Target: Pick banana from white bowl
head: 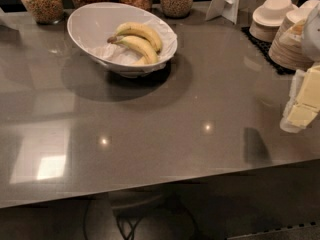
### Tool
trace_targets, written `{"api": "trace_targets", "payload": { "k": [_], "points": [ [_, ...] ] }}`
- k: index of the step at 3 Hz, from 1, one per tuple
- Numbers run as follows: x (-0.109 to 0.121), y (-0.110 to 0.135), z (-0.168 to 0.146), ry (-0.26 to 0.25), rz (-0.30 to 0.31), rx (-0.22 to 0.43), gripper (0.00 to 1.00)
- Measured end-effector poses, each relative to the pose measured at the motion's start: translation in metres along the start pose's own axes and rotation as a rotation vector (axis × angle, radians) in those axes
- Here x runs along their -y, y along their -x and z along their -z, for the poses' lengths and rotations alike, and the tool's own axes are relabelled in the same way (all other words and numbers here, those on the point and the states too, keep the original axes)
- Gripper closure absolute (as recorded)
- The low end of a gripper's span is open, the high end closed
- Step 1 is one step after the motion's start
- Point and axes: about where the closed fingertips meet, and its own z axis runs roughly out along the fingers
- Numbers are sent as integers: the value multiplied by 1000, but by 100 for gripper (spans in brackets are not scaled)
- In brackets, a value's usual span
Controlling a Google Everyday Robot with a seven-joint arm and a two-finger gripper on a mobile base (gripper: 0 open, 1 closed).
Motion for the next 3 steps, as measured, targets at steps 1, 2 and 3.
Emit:
{"api": "trace_targets", "payload": {
  "k": [1, 2, 3],
  "points": [
    [0, 0, 0, 0, 0, 1, 0],
    [19, 33, -16, 15, 10, 111, 0],
    [33, 57, -29, 33, 16, 193, 0]
  ]
}}
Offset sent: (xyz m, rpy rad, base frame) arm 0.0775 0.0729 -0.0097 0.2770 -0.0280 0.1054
